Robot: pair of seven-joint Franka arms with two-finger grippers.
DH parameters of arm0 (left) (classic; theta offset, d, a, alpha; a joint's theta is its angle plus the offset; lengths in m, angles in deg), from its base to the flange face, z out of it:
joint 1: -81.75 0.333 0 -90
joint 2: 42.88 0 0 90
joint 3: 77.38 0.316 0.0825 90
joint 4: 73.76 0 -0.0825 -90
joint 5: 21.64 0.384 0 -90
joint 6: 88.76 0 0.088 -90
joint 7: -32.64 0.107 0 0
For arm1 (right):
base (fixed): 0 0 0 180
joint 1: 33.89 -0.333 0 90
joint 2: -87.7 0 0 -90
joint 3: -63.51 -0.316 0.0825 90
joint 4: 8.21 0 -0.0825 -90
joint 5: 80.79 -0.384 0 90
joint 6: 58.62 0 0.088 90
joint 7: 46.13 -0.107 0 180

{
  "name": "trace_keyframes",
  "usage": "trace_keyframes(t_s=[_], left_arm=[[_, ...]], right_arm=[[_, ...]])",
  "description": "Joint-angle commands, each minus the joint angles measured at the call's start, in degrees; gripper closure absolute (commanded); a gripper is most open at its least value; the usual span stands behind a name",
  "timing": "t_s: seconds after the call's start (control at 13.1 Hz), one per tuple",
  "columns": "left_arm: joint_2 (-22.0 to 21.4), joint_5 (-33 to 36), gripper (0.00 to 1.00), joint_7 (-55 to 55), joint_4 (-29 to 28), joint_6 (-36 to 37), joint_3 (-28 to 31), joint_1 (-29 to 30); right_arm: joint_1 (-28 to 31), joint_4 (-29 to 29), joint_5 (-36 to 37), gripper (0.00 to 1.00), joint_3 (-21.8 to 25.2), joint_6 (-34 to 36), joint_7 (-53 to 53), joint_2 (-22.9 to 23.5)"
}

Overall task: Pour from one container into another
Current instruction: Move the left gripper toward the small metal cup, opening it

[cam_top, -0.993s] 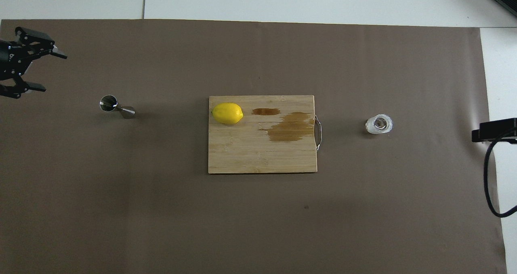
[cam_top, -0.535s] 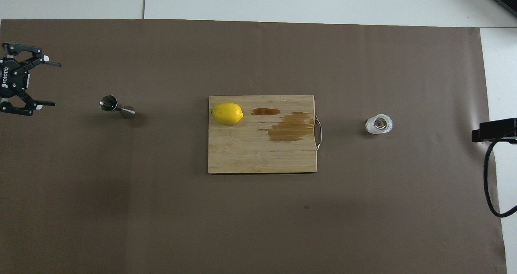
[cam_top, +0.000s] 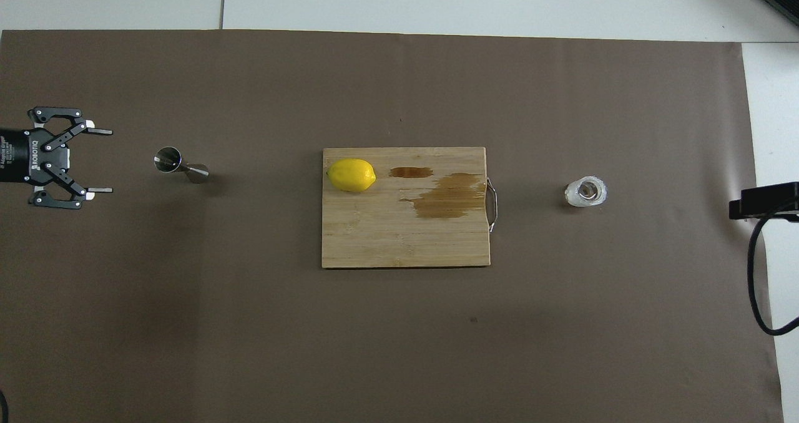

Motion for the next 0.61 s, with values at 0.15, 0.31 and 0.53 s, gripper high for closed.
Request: trace_keyframes(t_s=[0.15,0.31,0.53], left_arm=[[-4.01,-1.16,0.00,-1.60,-6.05,-3.52,-0.35,-0.53],[-4.10,-1.07,0.00,-1.52,-6.32,-4.48,-0.26,-1.50],[-4.09,-0.19,0.00,-1.25,-6.41,-6.42,-0.26,-1.67]], right_arm=[[0.24,1.06,0.94,0.00,-0.33,0.47,-0.66,-1.14],[0.24,1.06,1.03,0.00,-0.33,0.47,-0.66,-1.14],[0.24,1.06,1.03,0.00,-0.33,0.47,-0.66,-1.14]])
